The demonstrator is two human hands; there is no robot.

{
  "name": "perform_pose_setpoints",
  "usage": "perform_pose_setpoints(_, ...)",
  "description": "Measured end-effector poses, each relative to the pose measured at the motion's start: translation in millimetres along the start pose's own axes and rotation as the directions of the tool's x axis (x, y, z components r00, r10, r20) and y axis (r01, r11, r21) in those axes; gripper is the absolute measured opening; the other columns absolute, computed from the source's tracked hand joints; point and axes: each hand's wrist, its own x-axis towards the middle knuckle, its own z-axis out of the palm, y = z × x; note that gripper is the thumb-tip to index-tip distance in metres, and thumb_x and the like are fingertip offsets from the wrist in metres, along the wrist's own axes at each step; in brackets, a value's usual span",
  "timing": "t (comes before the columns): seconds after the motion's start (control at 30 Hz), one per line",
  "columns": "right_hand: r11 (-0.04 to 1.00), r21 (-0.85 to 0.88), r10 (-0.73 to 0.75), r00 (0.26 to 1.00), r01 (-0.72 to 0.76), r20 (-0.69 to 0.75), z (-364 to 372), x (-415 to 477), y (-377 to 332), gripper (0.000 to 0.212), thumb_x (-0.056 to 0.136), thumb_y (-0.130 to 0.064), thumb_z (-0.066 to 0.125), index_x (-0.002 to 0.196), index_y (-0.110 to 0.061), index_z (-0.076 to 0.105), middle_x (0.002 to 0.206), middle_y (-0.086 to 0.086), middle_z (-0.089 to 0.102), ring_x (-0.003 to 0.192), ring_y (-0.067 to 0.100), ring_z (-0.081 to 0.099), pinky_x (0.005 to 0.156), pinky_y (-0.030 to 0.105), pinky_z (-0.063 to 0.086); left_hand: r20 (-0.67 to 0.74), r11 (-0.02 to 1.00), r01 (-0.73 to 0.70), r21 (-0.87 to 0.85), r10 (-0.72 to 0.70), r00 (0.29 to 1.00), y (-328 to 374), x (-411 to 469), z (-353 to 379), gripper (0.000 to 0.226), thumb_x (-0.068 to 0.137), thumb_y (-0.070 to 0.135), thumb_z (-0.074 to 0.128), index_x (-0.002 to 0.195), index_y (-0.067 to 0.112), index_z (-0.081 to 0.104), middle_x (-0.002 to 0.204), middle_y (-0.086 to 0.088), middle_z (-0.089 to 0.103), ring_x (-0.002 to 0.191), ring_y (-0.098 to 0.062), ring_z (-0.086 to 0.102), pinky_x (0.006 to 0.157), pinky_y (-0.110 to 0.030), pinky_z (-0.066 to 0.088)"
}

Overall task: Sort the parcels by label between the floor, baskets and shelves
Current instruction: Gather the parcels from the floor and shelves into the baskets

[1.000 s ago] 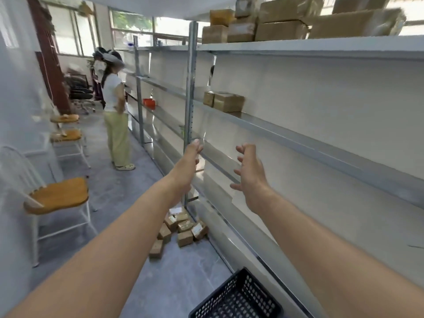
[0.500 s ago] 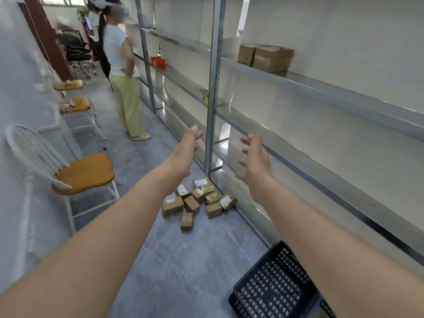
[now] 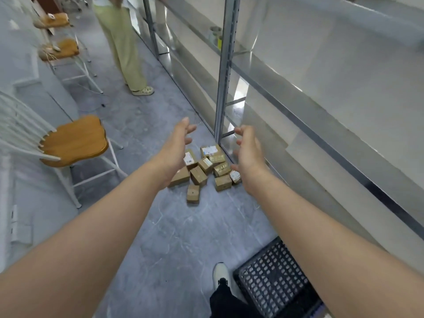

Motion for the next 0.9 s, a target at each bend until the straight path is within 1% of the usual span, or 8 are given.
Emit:
perform_pose_setpoints(0.07,0.999,-0.025,0.024,0.999,-0.023,0.033,8,27,-2,0.038,0.107,-0.052,0.037,0.121,-0.032,0.066,0.11,-0.016,0.058,0.111,0.018,0.058,0.116,0.056,0.047,-0.017,1.0,0.031,-0.004,-0.031,0.999,0,28,3,0.057,0.103,0.065,0.019,0.145,0.04,0.049,0.157,-0.002,0.041,0.147,-0.031,0.034,0.119,-0.057,0.026)
perform_pose_setpoints(0.17,0.996,-0.075,0.061,0.997,-0.058,0.042,23,66,-6,0.06,0.093,-0.061,0.038,0.137,-0.032,0.066,0.123,-0.013,0.06,0.129,0.023,0.056,0.117,0.057,0.046,-0.037,0.997,0.078,-0.008,-0.079,0.996,0,67,2,0.057,0.103,0.065,0.019,0.145,0.04,0.049,0.157,-0.002,0.042,0.146,-0.031,0.035,0.119,-0.057,0.026)
perform_pose_setpoints(0.3,0.988,-0.098,0.124,0.991,-0.118,0.051,54,109,-5,0.062,0.078,-0.068,0.04,0.122,-0.036,0.068,0.132,-0.006,0.063,0.129,0.024,0.059,0.116,0.059,0.046,-0.04,0.989,0.146,-0.016,-0.146,0.988,-7,117,-17,0.059,0.102,0.066,0.02,0.146,0.041,0.049,0.157,-0.002,0.041,0.146,-0.035,0.033,0.119,-0.057,0.027)
perform_pose_setpoints(0.43,0.981,-0.117,0.157,0.987,-0.152,0.037,100,163,14,0.065,0.068,-0.074,0.039,0.108,-0.034,0.072,0.121,-0.002,0.073,0.119,0.027,0.066,0.113,0.061,0.049,-0.033,0.98,0.197,-0.035,-0.198,0.98,-16,176,-49,0.056,0.102,0.067,0.022,0.143,0.042,0.051,0.156,-0.001,0.042,0.147,-0.034,0.033,0.119,-0.056,0.027)
perform_pose_setpoints(0.57,0.967,-0.155,0.203,0.979,-0.202,-0.006,157,204,14,0.061,0.074,-0.072,0.039,0.11,-0.035,0.072,0.124,-0.005,0.068,0.121,0.025,0.063,0.114,0.06,0.047,0.003,0.972,0.232,-0.032,-0.232,0.973,-24,240,-90,0.058,0.102,0.066,0.021,0.145,0.041,0.05,0.156,-0.002,0.043,0.146,-0.033,0.035,0.12,-0.058,0.026)
perform_pose_setpoints(0.67,0.959,-0.146,0.242,0.97,-0.243,-0.025,207,230,11,0.045,0.092,-0.062,0.039,0.108,-0.033,0.07,0.116,-0.006,0.066,0.121,0.026,0.062,0.114,0.058,0.047,0.026,0.965,0.262,-0.028,-0.261,0.965,-27,289,-123,0.057,0.103,0.064,0.021,0.145,0.039,0.051,0.156,-0.002,0.044,0.144,-0.031,0.037,0.12,-0.056,0.026)
perform_pose_setpoints(0.8,0.947,-0.143,0.286,0.957,-0.289,-0.04,260,270,19,0.048,0.109,-0.045,0.037,0.127,-0.007,0.061,0.112,0.007,0.066,0.105,0.03,0.063,0.113,0.061,0.047,0.075,0.952,0.305,-0.016,-0.303,0.95,-35,344,-153,0.055,0.104,0.062,0.02,0.142,0.038,0.052,0.142,0.002,0.05,0.14,-0.027,0.039,0.119,-0.053,0.027)
perform_pose_setpoints(0.9,0.93,-0.165,0.323,0.945,-0.328,-0.057,285,304,28,0.043,0.108,-0.047,0.036,0.119,-0.014,0.062,0.101,0.0,0.065,0.117,0.029,0.063,0.112,0.059,0.048,0.092,0.943,0.333,-0.014,-0.331,0.939,-46,384,-165,0.048,0.104,0.062,0.022,0.13,0.041,0.056,0.135,0.003,0.05,0.134,-0.024,0.043,0.118,-0.053,0.029)
